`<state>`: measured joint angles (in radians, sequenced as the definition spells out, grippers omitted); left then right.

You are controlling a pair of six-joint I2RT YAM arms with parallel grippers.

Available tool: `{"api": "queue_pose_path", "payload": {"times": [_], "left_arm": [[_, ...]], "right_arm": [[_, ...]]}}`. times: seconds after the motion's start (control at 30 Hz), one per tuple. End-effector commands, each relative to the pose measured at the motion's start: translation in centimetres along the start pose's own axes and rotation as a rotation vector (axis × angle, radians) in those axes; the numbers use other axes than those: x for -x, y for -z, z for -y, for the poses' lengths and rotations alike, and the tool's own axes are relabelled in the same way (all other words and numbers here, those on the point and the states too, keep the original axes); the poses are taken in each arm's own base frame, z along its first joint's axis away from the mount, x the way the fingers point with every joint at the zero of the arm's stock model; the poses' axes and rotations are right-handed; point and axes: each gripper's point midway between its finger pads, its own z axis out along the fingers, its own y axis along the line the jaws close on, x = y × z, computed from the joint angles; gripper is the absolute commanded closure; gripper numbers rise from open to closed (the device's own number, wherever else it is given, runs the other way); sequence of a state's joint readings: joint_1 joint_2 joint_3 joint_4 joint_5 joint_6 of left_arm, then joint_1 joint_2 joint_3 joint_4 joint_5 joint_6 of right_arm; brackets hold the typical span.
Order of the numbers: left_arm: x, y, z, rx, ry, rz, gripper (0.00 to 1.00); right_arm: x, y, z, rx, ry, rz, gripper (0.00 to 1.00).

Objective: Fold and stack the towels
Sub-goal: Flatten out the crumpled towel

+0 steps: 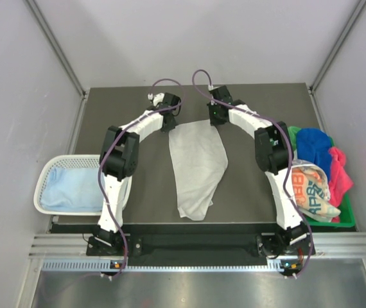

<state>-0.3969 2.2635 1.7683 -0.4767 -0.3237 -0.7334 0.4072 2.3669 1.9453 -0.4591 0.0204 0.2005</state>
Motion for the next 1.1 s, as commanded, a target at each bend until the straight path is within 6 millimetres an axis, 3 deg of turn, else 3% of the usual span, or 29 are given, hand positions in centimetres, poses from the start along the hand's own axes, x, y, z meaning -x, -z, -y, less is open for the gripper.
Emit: {"api": "queue_pose_path", "payload": {"times": [0.0,0.1,0.13,0.17,0.23,0.27,0.3,0.33,0.37,0.43,0.47,0.53,0.57,0.6,0.63,0.67,0.7,0.73,0.77,0.8,0.83,0.87,0.93,0.97,1.07], "left_arm": [[-2.7,-1.5,-0.5,0.018,-0.046,-0.083,1.0],[-0.4,0.1,0.3,-0.005,-0.063,-0.024,1.0],[1.0,1.6,0.7,-0.023,-0.059,0.01,1.0],[1.7,2.3,0.8,-0.021,-0.074,0.035,1.0],[3.5,4.8,1.4,-0.053,-0.079,0.081,1.0],[3.9,5.8,1.6,-0.064,-0.092,0.093,1.0],[4.1,6.7,1.6,-0.063,-0.101,0.107,1.0],[5.3,9.1,1.9,-0.083,-0.101,0.145,1.0],[5.2,10.5,2.4,-0.097,-0.126,0.163,1.0],[5.9,14.1,2.4,-0.122,-0.137,0.213,1.0],[5.2,15.7,3.1,-0.142,-0.169,0.225,1.0],[5.3,19.4,2.5,-0.156,-0.181,0.274,1.0],[4.5,21.1,2.9,-0.172,-0.206,0.286,1.0],[4.1,22.3,2.7,-0.179,-0.214,0.296,1.0],[3.7,23.6,2.5,-0.19,-0.222,0.305,1.0],[3.3,26.2,2.0,-0.215,-0.23,0.335,1.0],[3.0,27.6,1.7,-0.234,-0.236,0.349,1.0],[3.5,30.6,1.2,-0.288,-0.216,0.387,1.0],[2.7,32.3,1.5,-0.336,-0.23,0.39,1.0],[2.1,33.5,1.0,-0.357,-0.243,0.396,1.0],[2.0,34.9,0.7,-0.382,-0.249,0.41,1.0],[2.0,37.6,0.3,-0.44,-0.244,0.437,1.0],[2.2,41.0,-0.6,-0.517,-0.238,0.461,1.0],[1.8,42.2,-0.6,-0.555,-0.248,0.458,1.0],[2.0,45.0,-1.4,-0.63,-0.252,0.458,1.0]], "right_arm": [[1.4,0.2,0.5,0.011,-0.025,0.031,0.96],[2.9,2.0,0.4,0.016,-0.029,0.081,1.0],[3.2,2.5,0.5,0.014,-0.025,0.094,1.0],[4.8,4.2,0.4,0.017,-0.027,0.141,1.0],[5.2,5.7,0.3,0.02,-0.026,0.163,1.0],[6.9,8.2,0.0,0.032,-0.028,0.223,1.0],[6.1,8.7,0.1,0.028,-0.026,0.216,1.0],[6.4,9.9,0.1,0.033,-0.029,0.239,1.0],[7.8,13.1,-0.1,0.041,-0.031,0.299,1.0],[6.8,14.9,-0.2,0.04,-0.031,0.32,1.0],[7.8,18.2,-0.3,0.047,-0.036,0.383,1.0],[6.2,19.9,-0.7,0.057,-0.037,0.394,1.0],[6.8,23.2,-1.1,0.073,-0.036,0.458,1.0],[5.3,23.5,-0.8,0.052,-0.032,0.449,1.0],[4.9,24.9,-1.8,0.061,-0.015,0.473,1.0],[5.2,27.9,-1.8,0.051,-0.018,0.533,1.0],[3.7,28.4,-2.7,0.062,0.001,0.528,1.0],[3.3,29.7,-3.0,0.06,0.013,0.543,1.0],[3.4,32.5,-3.3,0.075,0.012,0.596,1.0],[2.6,33.3,-3.2,0.059,0.018,0.611,1.0],[2.1,34.7,-4.5,0.085,0.037,0.632,1.0],[1.9,37.2,-4.5,0.097,0.035,0.675,1.0],[1.2,39.5,-5.6,0.13,0.05,0.703,1.0],[0.8,41.4,-5.5,0.145,0.05,0.726,1.0],[0.0,44.5,-6.1,0.19,0.051,0.768,1.0]]}}
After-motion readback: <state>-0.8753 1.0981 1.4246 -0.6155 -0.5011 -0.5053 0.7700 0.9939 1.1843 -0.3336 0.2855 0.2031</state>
